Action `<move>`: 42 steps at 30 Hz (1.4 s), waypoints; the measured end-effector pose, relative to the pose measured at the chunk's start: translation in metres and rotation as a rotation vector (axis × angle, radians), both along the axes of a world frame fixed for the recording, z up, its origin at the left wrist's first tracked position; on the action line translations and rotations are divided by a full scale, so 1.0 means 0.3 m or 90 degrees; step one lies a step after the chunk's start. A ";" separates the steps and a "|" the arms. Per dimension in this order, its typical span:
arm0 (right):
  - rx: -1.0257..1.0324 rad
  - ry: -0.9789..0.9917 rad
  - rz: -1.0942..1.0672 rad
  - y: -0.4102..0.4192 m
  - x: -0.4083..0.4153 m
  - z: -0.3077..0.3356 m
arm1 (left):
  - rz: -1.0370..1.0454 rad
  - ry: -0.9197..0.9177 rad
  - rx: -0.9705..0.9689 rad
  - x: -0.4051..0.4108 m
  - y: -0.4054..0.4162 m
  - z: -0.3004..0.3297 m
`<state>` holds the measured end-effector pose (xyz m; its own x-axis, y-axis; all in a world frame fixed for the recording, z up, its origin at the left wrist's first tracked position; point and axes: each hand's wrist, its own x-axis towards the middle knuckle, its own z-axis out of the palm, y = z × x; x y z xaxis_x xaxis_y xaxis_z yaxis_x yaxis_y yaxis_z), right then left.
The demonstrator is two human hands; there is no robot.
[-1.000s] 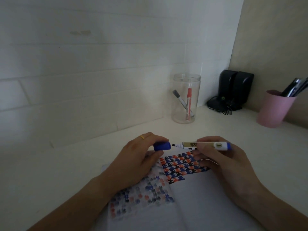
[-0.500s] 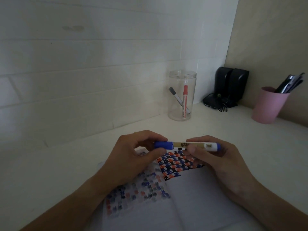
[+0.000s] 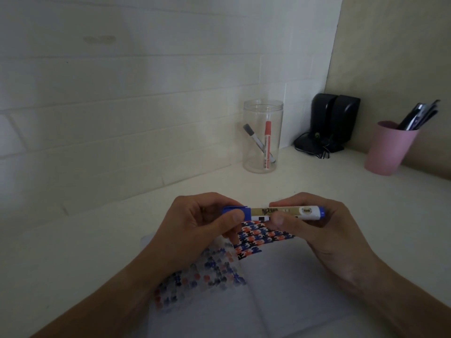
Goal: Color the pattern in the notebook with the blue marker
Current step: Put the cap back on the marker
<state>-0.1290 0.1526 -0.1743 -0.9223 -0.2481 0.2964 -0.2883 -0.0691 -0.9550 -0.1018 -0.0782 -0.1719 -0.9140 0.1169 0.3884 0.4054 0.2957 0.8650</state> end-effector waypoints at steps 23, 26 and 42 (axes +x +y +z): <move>0.097 -0.141 0.055 -0.025 -0.006 -0.008 | 0.110 0.196 -0.513 -0.074 -0.082 -0.064; 0.061 -0.161 0.025 -0.030 -0.012 0.000 | 0.124 0.212 -0.527 -0.074 -0.096 -0.055; 0.159 0.426 -0.479 -0.195 -0.489 0.468 | 0.247 0.282 -0.548 -0.072 -0.103 -0.047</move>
